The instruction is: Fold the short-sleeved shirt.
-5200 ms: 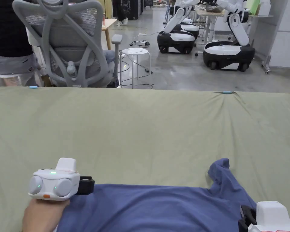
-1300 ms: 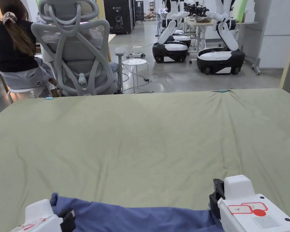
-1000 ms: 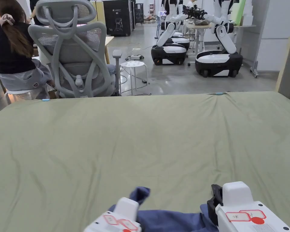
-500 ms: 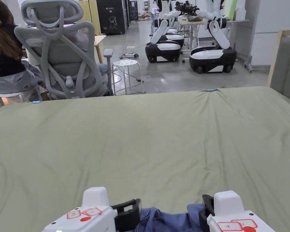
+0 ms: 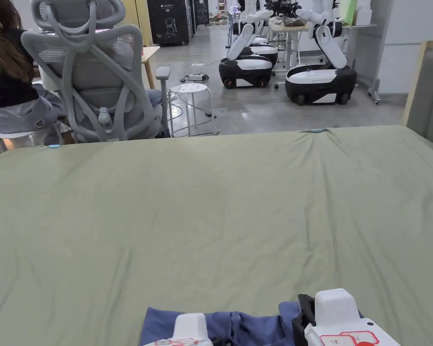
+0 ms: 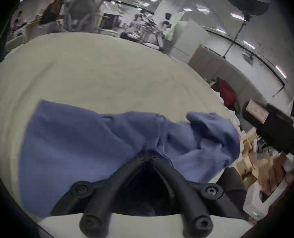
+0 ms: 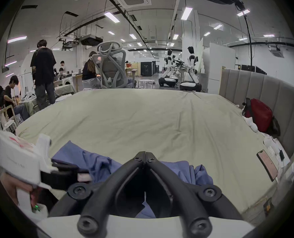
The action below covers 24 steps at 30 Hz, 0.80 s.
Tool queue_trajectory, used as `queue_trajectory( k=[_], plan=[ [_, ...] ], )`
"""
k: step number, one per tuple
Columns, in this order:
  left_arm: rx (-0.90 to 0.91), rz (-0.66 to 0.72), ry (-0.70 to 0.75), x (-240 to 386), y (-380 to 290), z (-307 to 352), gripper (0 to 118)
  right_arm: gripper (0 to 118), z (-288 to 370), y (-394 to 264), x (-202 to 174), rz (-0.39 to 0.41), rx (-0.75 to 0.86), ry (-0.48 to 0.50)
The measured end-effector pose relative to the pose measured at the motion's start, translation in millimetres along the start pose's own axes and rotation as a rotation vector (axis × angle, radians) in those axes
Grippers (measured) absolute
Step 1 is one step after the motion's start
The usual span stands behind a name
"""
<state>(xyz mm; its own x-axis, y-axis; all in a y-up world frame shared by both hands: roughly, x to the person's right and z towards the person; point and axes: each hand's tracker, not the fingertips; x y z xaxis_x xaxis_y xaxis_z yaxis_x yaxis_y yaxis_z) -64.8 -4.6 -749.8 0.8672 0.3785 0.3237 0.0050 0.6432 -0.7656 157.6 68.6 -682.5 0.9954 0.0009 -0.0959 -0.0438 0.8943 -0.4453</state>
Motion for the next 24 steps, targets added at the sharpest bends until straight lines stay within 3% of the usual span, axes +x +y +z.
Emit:
queue_trajectory(
  k=[3,9,13,14,15,16,17,18,19,21,24],
  plan=[
    [0.018,-0.005,0.038,9,3,0,0,0,4,1,2,0.000,0.004,-0.008],
    [0.212,-0.036,0.070,15,19,62,0,0,3,8,-6,0.028,0.013,-0.021],
    [0.268,0.112,0.067,-22,11,88,0,0,-1,10,-14,0.034,0.007,-0.027],
    [0.296,0.140,0.077,-33,6,97,9,0,0,11,-15,0.037,0.007,-0.027],
    [0.314,0.182,0.080,-48,2,103,33,0,0,11,-17,0.039,0.008,-0.022],
    [0.315,0.241,0.080,-65,-3,108,81,0,0,11,-19,0.041,0.009,-0.019],
    [0.299,0.303,0.086,-81,-7,109,112,0,0,11,-21,0.047,0.007,-0.016],
    [0.290,0.382,0.089,-96,-12,111,118,0,-1,10,-23,0.052,0.005,-0.013],
    [0.328,0.450,0.075,-112,-20,114,112,0,-3,10,-25,0.052,0.002,-0.008],
    [0.292,0.640,0.027,-141,-33,110,113,0,-4,9,-27,0.046,-0.005,0.007],
    [0.246,0.840,-0.207,-163,-52,91,113,0,-5,7,-31,0.041,-0.012,0.028]
  ],
)
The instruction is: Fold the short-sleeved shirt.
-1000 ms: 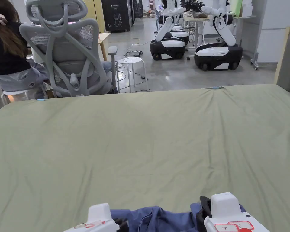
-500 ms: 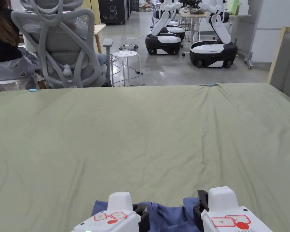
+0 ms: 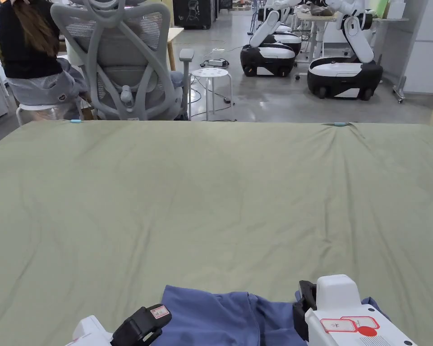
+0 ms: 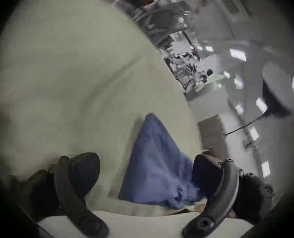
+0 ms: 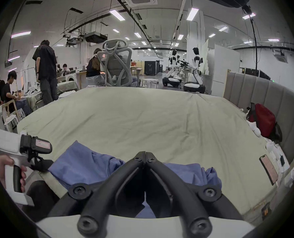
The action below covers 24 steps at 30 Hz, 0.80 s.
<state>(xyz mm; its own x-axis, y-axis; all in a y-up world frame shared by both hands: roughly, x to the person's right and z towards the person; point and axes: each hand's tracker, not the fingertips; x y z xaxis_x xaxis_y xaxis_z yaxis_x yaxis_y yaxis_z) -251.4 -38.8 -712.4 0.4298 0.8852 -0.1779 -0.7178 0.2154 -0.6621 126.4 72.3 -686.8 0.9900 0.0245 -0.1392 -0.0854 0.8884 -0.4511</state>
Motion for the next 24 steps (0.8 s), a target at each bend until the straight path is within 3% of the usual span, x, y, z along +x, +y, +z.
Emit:
queue_trajectory(
  k=[3,5,7,8,12,20,24],
  plan=[
    [-0.049,0.052,-0.180,-1,-1,-17,107,0,1,-1,0,0.003,-0.002,0.002],
    [-0.076,0.106,-0.213,-1,-7,-34,74,0,2,-1,2,0.001,-0.002,0.001],
    [-0.095,0.083,-0.131,11,-18,-53,24,0,4,-1,5,-0.001,-0.002,-0.005],
    [-0.092,0.028,-0.057,15,-24,-63,19,0,5,-1,8,-0.004,0.000,-0.008],
    [0.032,-0.142,0.045,41,-23,-49,15,0,10,-2,17,0.001,-0.003,-0.037],
    [0.261,-0.755,0.364,85,5,16,13,0,10,0,25,-0.004,-0.003,-0.058],
    [0.289,-0.978,0.371,125,-31,9,13,0,11,2,34,-0.011,-0.001,-0.069]
  ],
)
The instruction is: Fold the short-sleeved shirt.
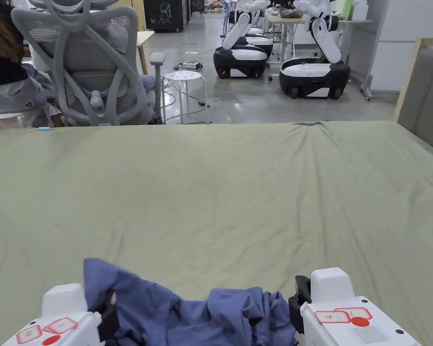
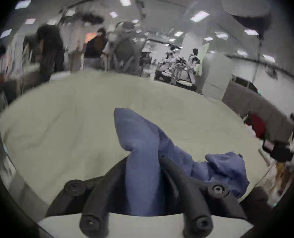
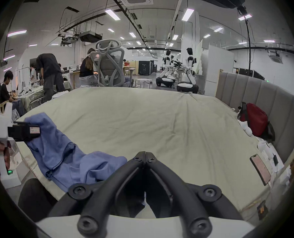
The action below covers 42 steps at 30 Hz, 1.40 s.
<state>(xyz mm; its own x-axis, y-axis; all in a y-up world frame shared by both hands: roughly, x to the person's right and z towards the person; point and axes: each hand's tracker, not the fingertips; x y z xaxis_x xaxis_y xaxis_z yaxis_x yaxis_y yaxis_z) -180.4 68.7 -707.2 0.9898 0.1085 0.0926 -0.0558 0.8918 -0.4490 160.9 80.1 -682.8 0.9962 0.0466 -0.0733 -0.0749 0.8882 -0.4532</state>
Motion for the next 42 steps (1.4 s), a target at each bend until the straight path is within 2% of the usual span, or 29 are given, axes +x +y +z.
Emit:
queue_trajectory(
  k=[6,9,12,13,14,15,16,17,18,19,21,24,25,26,27,28,29,30,33,37,42],
  plan=[
    [0.042,-0.469,-0.141,138,-15,-3,12,0,9,-6,24,-0.016,-0.007,-0.038],
    [-0.010,-0.632,-0.174,190,-44,-23,12,0,13,-12,36,-0.021,-0.012,-0.051],
    [-0.077,-0.777,-0.125,214,-74,-45,11,0,17,-15,43,-0.023,-0.016,-0.054],
    [-0.086,-0.773,-0.107,216,-78,-49,12,0,18,-16,44,-0.022,-0.015,-0.053],
    [-0.079,-0.744,-0.112,216,-77,-49,17,0,19,-17,45,-0.018,-0.015,-0.053],
    [-0.076,-0.735,-0.114,214,-74,-46,29,0,18,-17,46,-0.013,-0.016,-0.052],
    [-0.069,-0.724,-0.124,212,-68,-40,55,0,18,-18,47,-0.011,-0.017,-0.049],
    [-0.050,-0.679,-0.158,210,-58,-31,62,0,17,-18,48,-0.011,-0.021,-0.043],
    [-0.038,-0.627,-0.194,206,-45,-20,62,0,16,-18,49,-0.013,-0.022,-0.039],
    [-0.025,-0.579,-0.214,202,-32,-7,79,0,15,-18,49,-0.016,-0.023,-0.036],
    [0.028,-0.461,-0.246,189,-10,13,81,0,14,-18,49,-0.022,-0.021,-0.029],
    [-0.001,-0.091,-0.334,156,17,17,82,0,13,-18,49,-0.024,-0.020,-0.023],
    [-0.039,0.021,-0.354,145,20,11,79,0,13,-18,50,-0.024,-0.020,-0.021],
    [-0.079,0.133,-0.377,135,19,-1,67,0,13,-18,50,-0.026,-0.021,-0.019],
    [-0.114,0.202,-0.369,129,15,-12,45,0,13,-18,50,-0.030,-0.022,-0.016],
    [-0.140,0.208,-0.362,126,10,-21,13,0,13,-18,50,-0.032,-0.023,-0.015],
    [-0.150,0.184,-0.318,127,4,-27,0,0,13,-18,51,-0.031,-0.023,-0.017],
    [-0.160,0.168,-0.289,129,-2,-31,0,0,14,-18,51,-0.030,-0.023,-0.018],
    [-0.288,0.233,-0.412,148,-23,-45,0,0,14,-20,54,-0.034,-0.032,-0.022],
    [-0.395,0.113,-0.425,189,-61,-58,0,0,14,-21,55,-0.032,-0.044,-0.024],
    [-0.400,0.139,-0.441,200,-65,-67,0,0,16,-21,54,-0.019,-0.059,-0.017]
  ],
)
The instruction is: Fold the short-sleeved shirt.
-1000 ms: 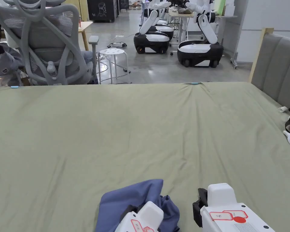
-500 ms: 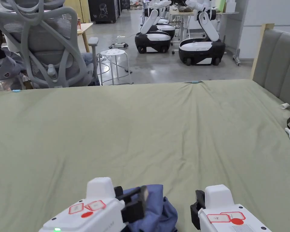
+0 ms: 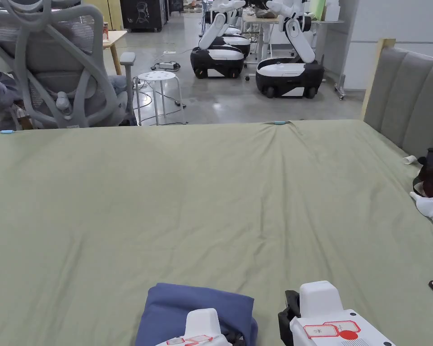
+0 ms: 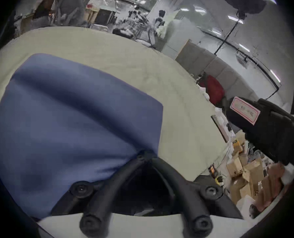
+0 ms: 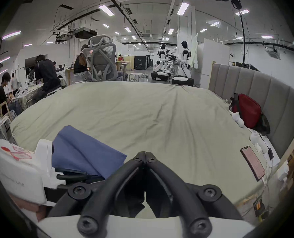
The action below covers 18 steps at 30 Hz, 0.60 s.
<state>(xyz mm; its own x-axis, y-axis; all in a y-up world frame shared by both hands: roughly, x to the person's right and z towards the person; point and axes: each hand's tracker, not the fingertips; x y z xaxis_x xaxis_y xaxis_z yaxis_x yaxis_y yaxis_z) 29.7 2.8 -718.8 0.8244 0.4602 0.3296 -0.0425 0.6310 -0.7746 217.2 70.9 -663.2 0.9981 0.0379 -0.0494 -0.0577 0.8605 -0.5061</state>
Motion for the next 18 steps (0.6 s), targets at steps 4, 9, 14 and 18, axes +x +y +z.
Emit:
queue_trajectory(
  k=[4,9,14,18],
  plan=[
    [0.106,-0.032,-0.001,-6,19,45,0,0,-9,6,-14,-0.003,-0.013,0.055],
    [0.209,-0.023,0.097,-42,31,100,0,0,-36,10,-55,0.015,-0.070,0.179],
    [0.210,0.163,0.096,-108,24,123,41,0,-66,-3,-74,0.010,-0.156,0.213],
    [0.216,0.365,0.053,-149,10,113,116,0,-85,-23,-60,0.013,-0.224,0.136]
  ],
)
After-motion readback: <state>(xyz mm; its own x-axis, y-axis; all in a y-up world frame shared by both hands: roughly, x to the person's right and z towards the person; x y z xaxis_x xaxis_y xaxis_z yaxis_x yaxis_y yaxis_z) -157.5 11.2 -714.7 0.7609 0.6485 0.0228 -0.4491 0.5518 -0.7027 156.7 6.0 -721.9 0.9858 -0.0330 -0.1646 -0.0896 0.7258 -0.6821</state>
